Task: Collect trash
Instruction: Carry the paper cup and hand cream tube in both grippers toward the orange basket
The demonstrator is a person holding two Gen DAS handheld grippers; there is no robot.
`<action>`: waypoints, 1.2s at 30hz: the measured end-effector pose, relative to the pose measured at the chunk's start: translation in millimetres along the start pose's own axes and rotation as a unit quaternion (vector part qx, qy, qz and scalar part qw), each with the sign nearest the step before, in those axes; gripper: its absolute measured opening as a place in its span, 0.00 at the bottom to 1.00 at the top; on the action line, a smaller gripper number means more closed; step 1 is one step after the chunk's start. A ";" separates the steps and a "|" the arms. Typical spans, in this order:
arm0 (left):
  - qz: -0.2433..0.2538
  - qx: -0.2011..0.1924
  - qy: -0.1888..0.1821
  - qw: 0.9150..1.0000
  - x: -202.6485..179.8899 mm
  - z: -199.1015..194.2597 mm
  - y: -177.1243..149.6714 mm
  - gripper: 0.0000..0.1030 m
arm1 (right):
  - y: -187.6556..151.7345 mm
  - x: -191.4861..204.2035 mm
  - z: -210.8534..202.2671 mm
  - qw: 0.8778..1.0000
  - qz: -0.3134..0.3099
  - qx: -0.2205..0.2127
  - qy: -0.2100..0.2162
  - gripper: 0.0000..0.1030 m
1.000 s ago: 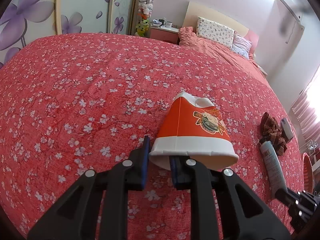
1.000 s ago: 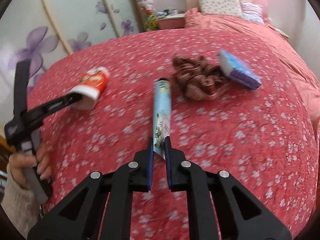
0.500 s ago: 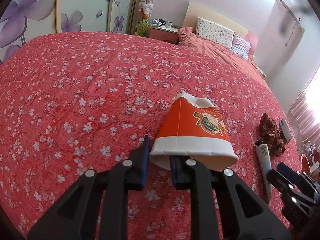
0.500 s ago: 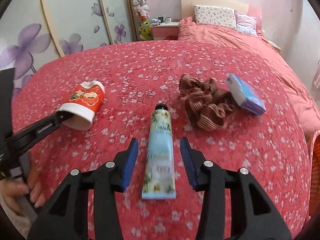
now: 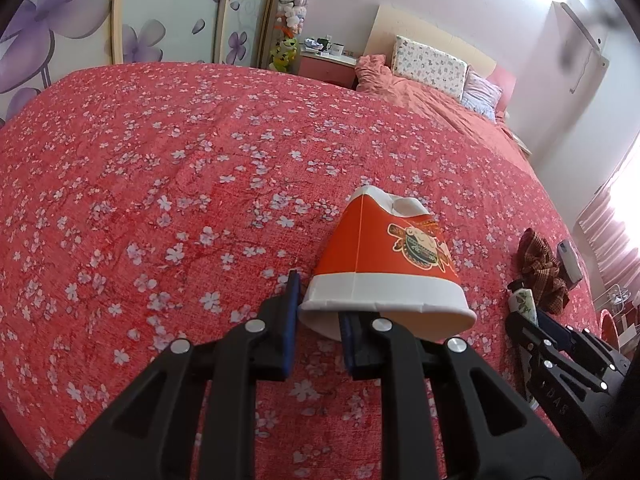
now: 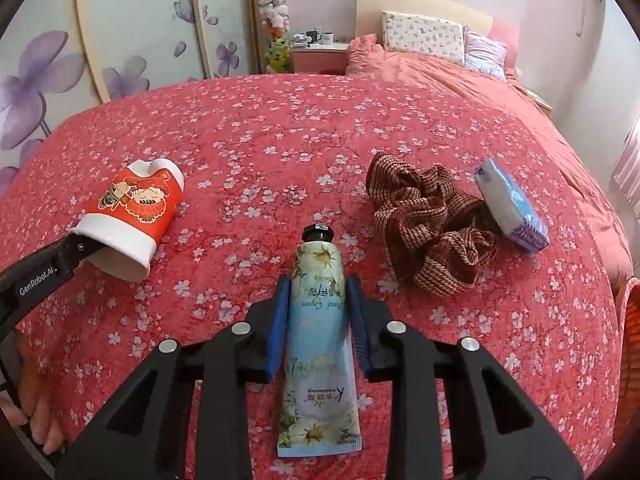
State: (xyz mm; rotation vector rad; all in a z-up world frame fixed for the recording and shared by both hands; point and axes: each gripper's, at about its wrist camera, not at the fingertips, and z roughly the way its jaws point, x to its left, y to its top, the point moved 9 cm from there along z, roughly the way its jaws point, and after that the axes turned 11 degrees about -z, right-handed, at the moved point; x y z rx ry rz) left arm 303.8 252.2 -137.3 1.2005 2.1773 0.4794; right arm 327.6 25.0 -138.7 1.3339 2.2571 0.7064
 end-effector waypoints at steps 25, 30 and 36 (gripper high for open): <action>0.038 -0.042 0.004 0.998 -15.5 -12.1 10.8 0.10 | -29.1 -52.2 -44.2 0.997 0.055 -0.037 0.025 0.27; 0.025 -0.016 -0.007 1.000 -19.8 2.5 13.0 0.15 | -34.9 -58.5 -43.3 0.997 0.063 -0.034 0.026 0.27; 0.048 -0.039 -0.025 0.998 -31.0 -8.3 15.4 0.06 | -40.1 -70.9 -53.5 0.996 0.071 -0.043 0.023 0.27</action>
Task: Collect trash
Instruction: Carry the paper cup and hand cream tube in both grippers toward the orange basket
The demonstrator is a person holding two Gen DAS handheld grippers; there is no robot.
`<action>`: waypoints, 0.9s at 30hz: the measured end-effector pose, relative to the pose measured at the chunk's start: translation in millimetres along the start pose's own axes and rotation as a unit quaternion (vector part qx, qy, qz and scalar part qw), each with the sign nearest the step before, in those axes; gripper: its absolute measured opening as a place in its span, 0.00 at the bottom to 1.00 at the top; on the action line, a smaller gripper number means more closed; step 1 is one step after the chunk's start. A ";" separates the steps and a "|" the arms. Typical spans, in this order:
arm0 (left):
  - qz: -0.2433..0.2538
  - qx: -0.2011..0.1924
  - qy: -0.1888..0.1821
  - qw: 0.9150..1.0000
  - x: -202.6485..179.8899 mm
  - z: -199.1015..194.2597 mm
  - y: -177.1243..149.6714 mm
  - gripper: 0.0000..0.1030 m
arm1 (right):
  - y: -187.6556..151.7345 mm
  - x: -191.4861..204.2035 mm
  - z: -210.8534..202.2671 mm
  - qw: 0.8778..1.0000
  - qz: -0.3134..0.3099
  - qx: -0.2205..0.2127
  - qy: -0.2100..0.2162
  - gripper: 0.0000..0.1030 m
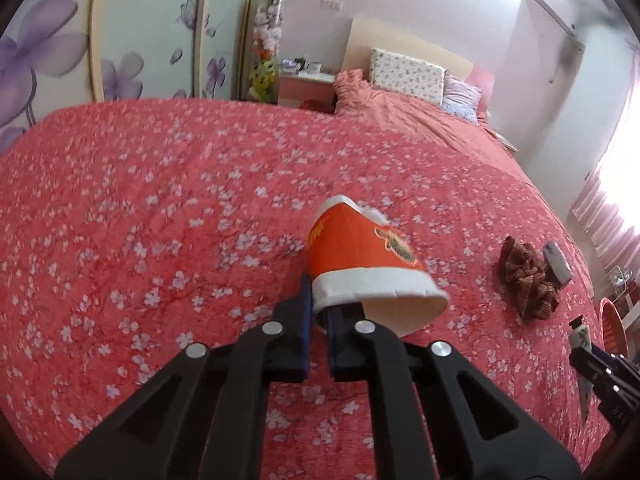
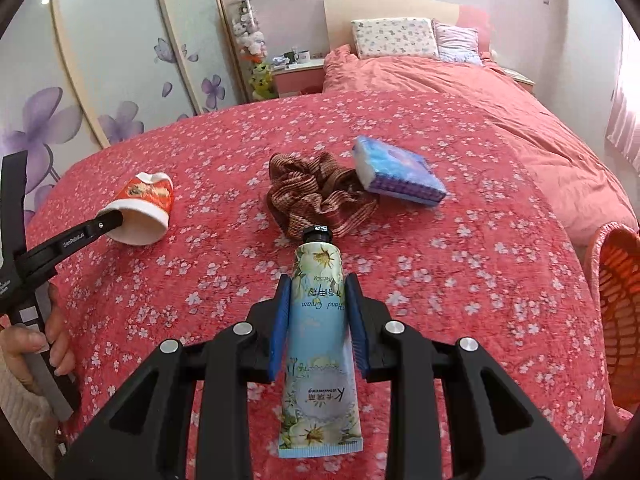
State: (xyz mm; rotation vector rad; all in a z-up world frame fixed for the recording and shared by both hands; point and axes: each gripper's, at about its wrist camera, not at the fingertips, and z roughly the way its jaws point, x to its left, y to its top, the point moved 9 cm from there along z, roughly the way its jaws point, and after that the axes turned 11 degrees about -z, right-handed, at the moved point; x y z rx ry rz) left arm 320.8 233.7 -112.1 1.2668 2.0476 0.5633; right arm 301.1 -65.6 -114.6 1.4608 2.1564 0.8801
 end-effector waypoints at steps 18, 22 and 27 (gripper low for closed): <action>0.061 -0.039 -0.065 0.995 -101.8 -73.9 0.5 0.06 | -1.1 -68.8 -83.3 0.995 0.044 -0.079 -0.045 0.27; 0.074 -0.035 -0.090 0.993 -137.9 -87.6 -8.8 0.06 | -3.5 -89.8 -110.6 0.990 0.053 -0.107 -0.072 0.27; 0.096 -0.029 -0.123 0.987 -184.5 -103.0 -24.7 0.06 | -9.5 -118.3 -143.3 0.983 0.071 -0.137 -0.103 0.27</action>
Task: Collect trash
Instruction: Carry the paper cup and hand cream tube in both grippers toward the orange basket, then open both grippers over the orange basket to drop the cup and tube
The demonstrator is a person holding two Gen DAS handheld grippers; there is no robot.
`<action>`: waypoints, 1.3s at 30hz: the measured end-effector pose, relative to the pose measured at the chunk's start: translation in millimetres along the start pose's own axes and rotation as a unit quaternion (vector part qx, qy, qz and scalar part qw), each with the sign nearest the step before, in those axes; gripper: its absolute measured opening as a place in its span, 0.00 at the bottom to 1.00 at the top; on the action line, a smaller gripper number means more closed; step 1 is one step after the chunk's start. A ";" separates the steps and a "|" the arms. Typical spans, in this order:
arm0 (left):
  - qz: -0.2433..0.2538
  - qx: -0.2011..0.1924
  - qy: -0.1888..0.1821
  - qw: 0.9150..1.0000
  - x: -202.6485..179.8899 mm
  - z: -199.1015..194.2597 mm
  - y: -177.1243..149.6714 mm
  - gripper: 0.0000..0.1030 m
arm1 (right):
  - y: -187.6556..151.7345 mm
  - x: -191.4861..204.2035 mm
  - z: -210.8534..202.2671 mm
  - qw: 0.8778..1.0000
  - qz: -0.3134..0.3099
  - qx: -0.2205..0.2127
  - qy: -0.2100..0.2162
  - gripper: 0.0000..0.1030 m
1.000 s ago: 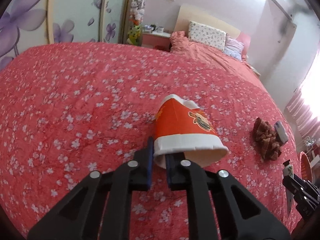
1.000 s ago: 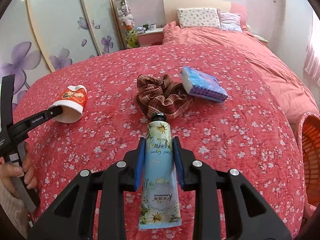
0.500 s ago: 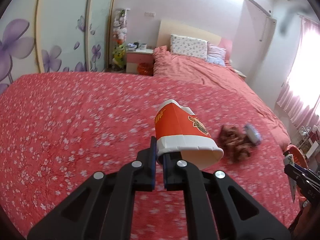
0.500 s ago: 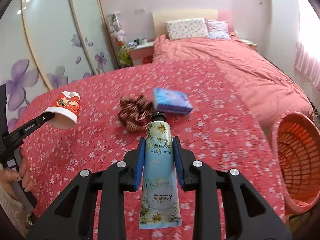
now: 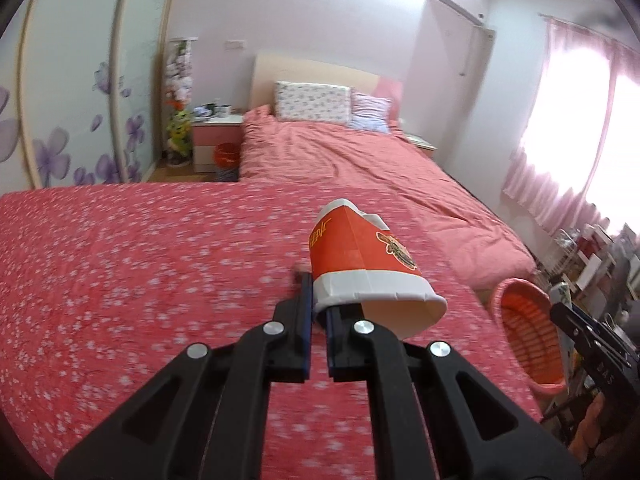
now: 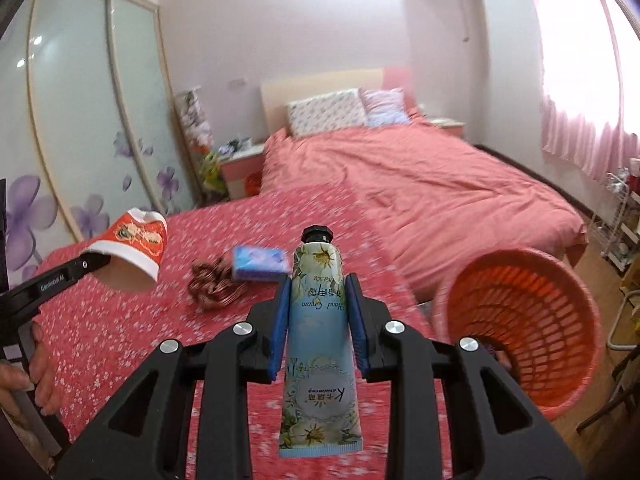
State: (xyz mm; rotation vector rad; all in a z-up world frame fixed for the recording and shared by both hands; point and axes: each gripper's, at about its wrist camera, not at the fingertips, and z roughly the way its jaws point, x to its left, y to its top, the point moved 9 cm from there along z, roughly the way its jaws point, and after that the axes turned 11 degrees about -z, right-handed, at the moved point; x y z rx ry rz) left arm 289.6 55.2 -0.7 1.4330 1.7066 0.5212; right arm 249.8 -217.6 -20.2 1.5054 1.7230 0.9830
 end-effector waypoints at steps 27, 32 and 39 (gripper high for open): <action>0.101 0.072 -0.149 0.981 -229.3 50.7 -87.4 0.06 | -28.9 -170.5 -29.9 0.985 0.106 -0.027 -0.133 0.27; 0.115 0.092 -0.162 0.976 -258.2 69.2 -107.6 0.06 | -37.4 -188.1 -24.4 0.983 0.122 -0.023 -0.137 0.27; 0.131 0.118 -0.172 0.969 -284.5 92.5 -133.4 0.06 | -46.8 -198.8 -19.1 0.980 0.139 -0.020 -0.138 0.27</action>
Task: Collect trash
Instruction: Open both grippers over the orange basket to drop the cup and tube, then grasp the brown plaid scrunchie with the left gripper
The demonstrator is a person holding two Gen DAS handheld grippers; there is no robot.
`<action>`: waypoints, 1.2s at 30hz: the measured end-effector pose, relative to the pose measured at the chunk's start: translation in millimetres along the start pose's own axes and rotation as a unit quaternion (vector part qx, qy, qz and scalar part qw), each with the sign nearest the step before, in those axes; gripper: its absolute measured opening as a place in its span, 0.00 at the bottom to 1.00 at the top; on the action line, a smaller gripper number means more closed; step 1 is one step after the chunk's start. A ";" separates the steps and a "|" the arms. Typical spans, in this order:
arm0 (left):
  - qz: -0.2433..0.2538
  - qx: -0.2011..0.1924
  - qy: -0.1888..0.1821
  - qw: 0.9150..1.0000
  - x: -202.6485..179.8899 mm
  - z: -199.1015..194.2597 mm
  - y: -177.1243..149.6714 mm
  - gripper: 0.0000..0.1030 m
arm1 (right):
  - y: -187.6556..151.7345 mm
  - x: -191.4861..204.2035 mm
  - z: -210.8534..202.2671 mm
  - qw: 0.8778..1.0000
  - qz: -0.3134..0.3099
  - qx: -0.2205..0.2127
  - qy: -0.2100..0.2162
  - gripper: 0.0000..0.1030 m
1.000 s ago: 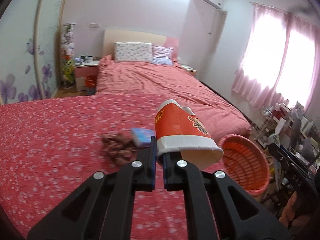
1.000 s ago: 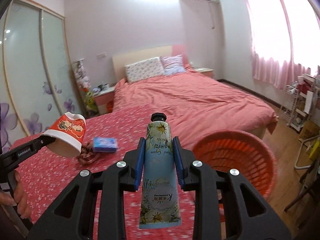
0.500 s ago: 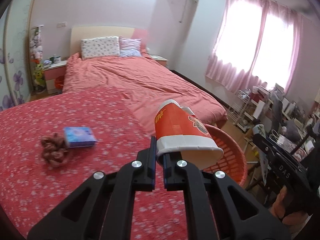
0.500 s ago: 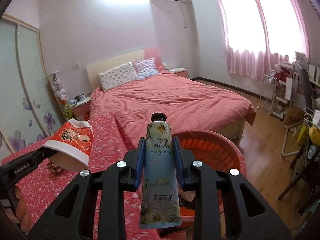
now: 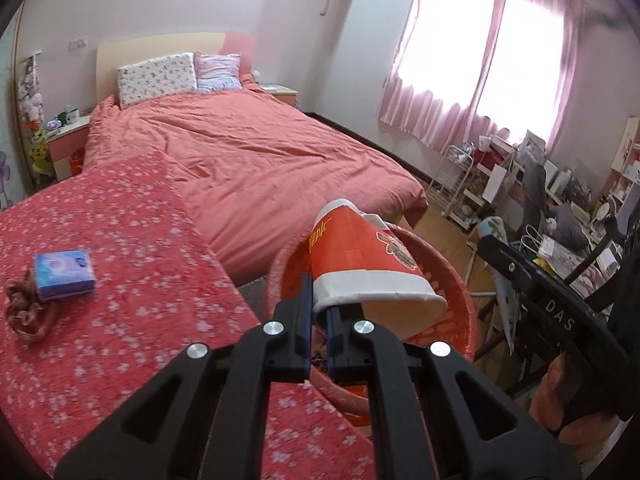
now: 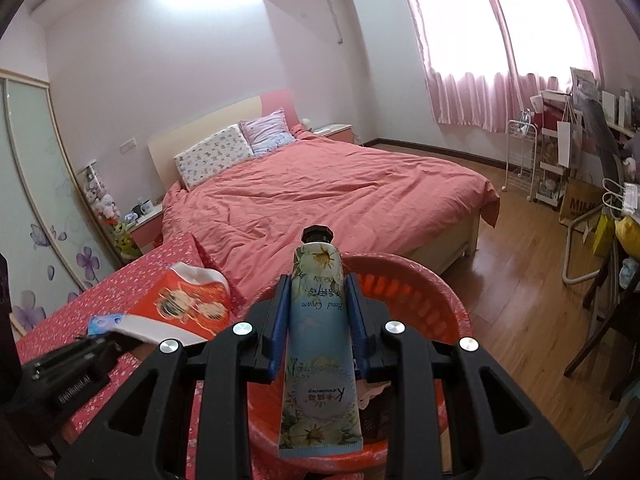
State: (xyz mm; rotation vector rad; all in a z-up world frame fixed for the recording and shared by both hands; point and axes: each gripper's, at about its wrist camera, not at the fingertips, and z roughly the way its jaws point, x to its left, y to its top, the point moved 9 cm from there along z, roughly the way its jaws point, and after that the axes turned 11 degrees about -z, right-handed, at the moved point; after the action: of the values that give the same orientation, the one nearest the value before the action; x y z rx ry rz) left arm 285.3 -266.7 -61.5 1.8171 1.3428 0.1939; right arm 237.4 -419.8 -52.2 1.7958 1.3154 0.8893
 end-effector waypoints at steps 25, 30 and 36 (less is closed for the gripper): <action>0.017 0.024 0.071 0.997 48.5 25.9 -22.4 0.47 | -21.2 -16.2 27.9 0.998 0.016 0.059 -0.012 0.43; 0.011 -0.003 0.113 0.994 85.6 -5.4 -15.5 0.57 | -20.7 -4.7 27.1 0.998 0.000 0.065 -0.008 0.43; -0.013 -0.027 0.171 0.985 148.7 -43.1 -9.7 0.67 | -22.7 25.6 24.1 0.997 -0.032 0.070 0.005 0.43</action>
State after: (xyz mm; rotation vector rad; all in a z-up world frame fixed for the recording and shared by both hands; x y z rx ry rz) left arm 315.2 -117.5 -91.9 1.7737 1.5798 0.5429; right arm 253.5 -394.1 -80.9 1.8459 1.4664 0.7893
